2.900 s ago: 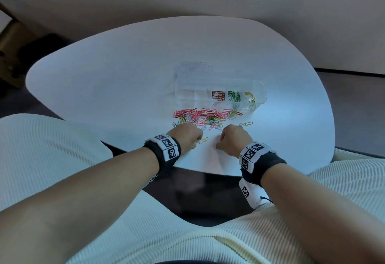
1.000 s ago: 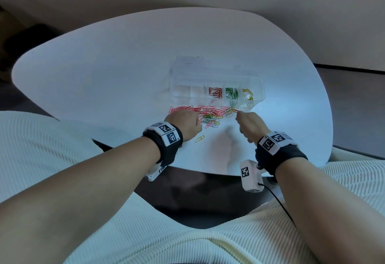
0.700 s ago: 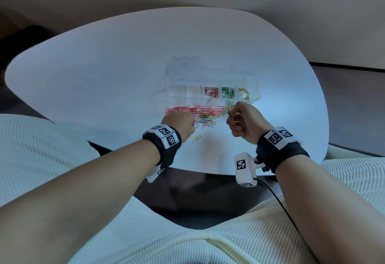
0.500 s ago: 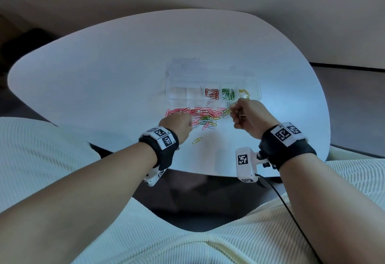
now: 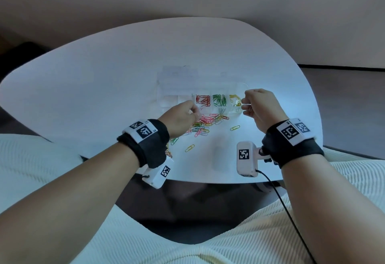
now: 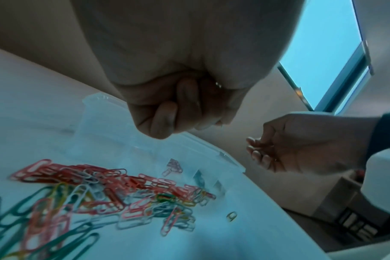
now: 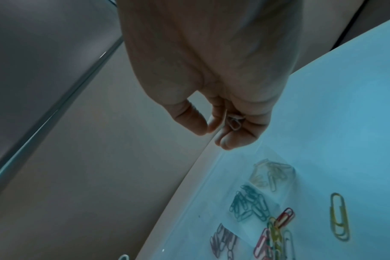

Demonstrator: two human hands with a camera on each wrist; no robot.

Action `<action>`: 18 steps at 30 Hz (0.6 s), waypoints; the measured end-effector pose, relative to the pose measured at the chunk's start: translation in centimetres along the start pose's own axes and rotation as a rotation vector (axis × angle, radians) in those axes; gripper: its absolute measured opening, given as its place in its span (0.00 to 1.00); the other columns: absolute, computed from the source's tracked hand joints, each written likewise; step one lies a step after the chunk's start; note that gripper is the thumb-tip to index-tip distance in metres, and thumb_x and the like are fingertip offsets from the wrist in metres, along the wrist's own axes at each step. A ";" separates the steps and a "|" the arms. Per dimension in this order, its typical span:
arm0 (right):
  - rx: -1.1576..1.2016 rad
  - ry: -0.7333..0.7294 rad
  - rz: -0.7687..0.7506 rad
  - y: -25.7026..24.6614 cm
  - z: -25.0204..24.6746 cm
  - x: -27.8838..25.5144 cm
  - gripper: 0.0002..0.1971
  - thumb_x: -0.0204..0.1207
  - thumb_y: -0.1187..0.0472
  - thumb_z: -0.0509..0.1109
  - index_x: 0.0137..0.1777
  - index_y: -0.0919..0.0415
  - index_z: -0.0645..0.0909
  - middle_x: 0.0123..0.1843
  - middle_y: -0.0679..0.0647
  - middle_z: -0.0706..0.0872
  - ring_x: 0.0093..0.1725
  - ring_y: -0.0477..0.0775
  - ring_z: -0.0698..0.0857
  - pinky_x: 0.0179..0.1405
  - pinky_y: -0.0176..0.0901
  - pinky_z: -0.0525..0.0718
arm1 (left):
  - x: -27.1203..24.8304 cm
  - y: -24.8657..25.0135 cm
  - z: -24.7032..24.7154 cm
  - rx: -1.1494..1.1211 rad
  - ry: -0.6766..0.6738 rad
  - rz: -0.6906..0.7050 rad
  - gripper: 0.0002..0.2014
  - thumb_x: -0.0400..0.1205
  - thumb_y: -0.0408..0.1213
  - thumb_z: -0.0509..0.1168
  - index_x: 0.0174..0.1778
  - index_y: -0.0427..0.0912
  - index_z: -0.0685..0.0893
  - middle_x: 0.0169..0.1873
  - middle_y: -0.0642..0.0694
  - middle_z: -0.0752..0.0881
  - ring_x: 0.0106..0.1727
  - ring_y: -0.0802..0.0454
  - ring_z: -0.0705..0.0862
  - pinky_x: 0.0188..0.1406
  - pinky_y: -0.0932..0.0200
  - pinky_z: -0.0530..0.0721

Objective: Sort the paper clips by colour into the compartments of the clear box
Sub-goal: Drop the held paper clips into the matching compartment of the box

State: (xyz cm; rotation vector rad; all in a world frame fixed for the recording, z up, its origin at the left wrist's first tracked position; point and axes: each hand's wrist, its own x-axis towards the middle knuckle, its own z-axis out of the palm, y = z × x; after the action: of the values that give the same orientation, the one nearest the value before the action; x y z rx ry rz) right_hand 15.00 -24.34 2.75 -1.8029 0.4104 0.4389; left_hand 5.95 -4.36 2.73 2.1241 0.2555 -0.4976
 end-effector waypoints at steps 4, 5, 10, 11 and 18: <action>0.063 0.011 0.005 -0.3 -0.3 0.3 0.05 0.76 0.67 0.61 0.43 0.60 0.78 0.42 0.57 0.80 0.36 0.54 0.79 0.37 0.43 0.80 | 0.2 1.2 -0.7 -0.164 0.007 0.047 0.11 0.86 0.35 0.54 0.36 0.42 0.70 0.25 0.48 0.71 0.28 0.50 0.67 0.30 0.56 0.65; 0.076 0.021 0.008 -0.3 -0.5 0.4 0.05 0.76 0.67 0.61 0.43 0.60 0.78 0.42 0.57 0.80 0.36 0.54 0.79 0.37 0.43 0.80 | 0.3 1.4 -0.8 -0.191 0.010 0.056 0.13 0.85 0.33 0.52 0.32 0.42 0.68 0.23 0.49 0.68 0.26 0.51 0.64 0.28 0.56 0.62; 0.233 0.111 0.050 -0.6 -1.3 1.1 0.05 0.76 0.70 0.59 0.42 0.62 0.75 0.39 0.56 0.75 0.35 0.53 0.74 0.34 0.41 0.75 | 0.8 1.2 -1.0 -0.177 0.028 0.066 0.19 0.85 0.32 0.51 0.26 0.44 0.63 0.22 0.49 0.64 0.22 0.52 0.60 0.25 0.55 0.59; 0.262 0.120 0.059 -0.7 -1.2 1.2 0.05 0.75 0.71 0.58 0.42 0.63 0.73 0.38 0.56 0.73 0.34 0.53 0.72 0.33 0.40 0.72 | 0.9 1.0 -0.9 -0.180 0.034 0.062 0.19 0.85 0.32 0.51 0.25 0.44 0.62 0.22 0.48 0.64 0.22 0.52 0.59 0.25 0.55 0.59; 0.347 -0.092 0.134 -0.7 3.2 -0.7 0.16 0.75 0.77 0.53 0.59 0.82 0.74 0.33 0.55 0.64 0.29 0.50 0.63 0.29 0.42 0.60 | 1.4 -0.8 -1.1 -0.552 0.061 -0.074 0.18 0.90 0.38 0.51 0.32 0.42 0.66 0.21 0.50 0.64 0.22 0.53 0.59 0.19 0.65 0.63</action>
State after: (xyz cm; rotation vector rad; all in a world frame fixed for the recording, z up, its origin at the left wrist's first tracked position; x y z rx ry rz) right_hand 14.44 -20.99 2.91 -1.4192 0.5111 0.5084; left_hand 7.22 -2.98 2.01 1.5964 0.4511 -0.3539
